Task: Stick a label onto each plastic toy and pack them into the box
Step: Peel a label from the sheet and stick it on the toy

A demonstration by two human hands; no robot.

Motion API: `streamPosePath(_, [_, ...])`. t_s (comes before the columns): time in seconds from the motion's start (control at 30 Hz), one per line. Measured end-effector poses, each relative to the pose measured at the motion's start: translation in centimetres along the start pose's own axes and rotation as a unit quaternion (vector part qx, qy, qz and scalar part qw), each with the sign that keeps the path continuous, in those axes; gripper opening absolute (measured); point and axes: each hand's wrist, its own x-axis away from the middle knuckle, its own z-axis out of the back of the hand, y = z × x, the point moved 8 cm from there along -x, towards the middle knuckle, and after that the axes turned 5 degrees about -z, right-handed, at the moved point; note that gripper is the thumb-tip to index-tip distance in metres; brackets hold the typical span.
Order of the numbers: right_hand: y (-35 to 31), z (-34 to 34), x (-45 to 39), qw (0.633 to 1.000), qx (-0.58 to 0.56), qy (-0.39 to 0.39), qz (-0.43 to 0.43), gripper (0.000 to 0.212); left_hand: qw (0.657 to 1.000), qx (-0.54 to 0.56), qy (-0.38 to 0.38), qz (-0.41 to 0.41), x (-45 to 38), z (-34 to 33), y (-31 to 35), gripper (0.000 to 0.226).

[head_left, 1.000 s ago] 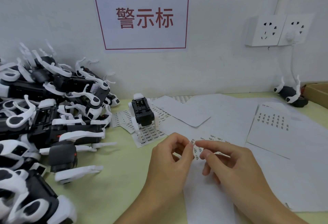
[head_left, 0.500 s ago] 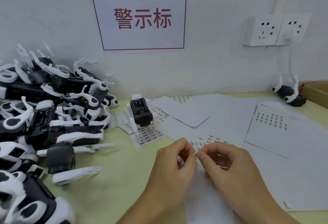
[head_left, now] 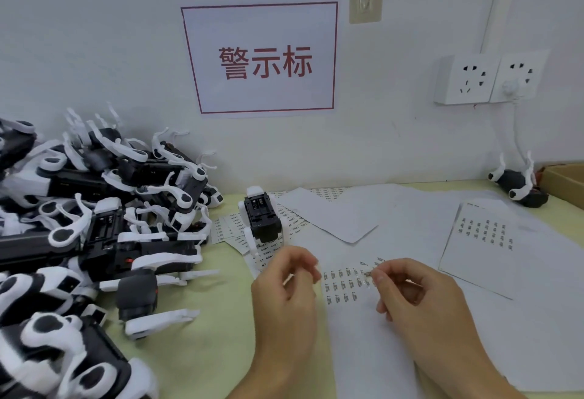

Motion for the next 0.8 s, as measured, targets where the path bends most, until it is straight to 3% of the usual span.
streamPosePath(0.13, [0.4, 0.0, -0.1, 1.000, 0.005, 0.002, -0.016, 0.018, 0.992, -0.064, 0.100, -0.048, -0.7, 2.2, 0.9, 0.034])
streamPosePath(0.2, [0.6, -0.1, -0.2, 1.000, 0.009, 0.004, -0.019, 0.019, 0.987, -0.108, 0.117, -0.020, -1.7, 3.2, -0.1, 0.042])
streamPosePath(0.33, [0.6, -0.2, -0.2, 1.000, 0.019, 0.005, -0.018, 0.019, 0.986, -0.082, 0.075, 0.125, -3.1, 4.0, -3.5, 0.064])
streamPosePath(0.43, [0.4, -0.2, -0.2, 1.000, 0.019, 0.001, -0.016, 0.019, 0.984, 0.014, 0.027, 0.175, -3.1, 2.9, -4.2, 0.031])
streamPosePath(0.53, [0.3, -0.2, -0.2, 1.000, 0.025, -0.006, -0.015, 0.019, 0.980, 0.048, -0.049, 0.187, -2.4, 1.1, -3.9, 0.032])
streamPosePath(0.63, [0.4, -0.3, -0.3, 0.999, 0.024, -0.013, -0.018, 0.020, 0.991, -0.027, -0.069, 0.114, -2.3, 1.0, -3.3, 0.036])
streamPosePath(0.7, [0.4, -0.3, -0.3, 0.999, 0.023, -0.014, -0.016, 0.020, 0.990, -0.135, -0.044, -0.020, -2.7, 1.5, -1.7, 0.035])
streamPosePath(0.8, [0.3, -0.2, -0.2, 0.999, 0.026, -0.016, -0.011, 0.020, 0.947, -0.265, -0.008, -0.182, -2.4, 1.6, 0.6, 0.044])
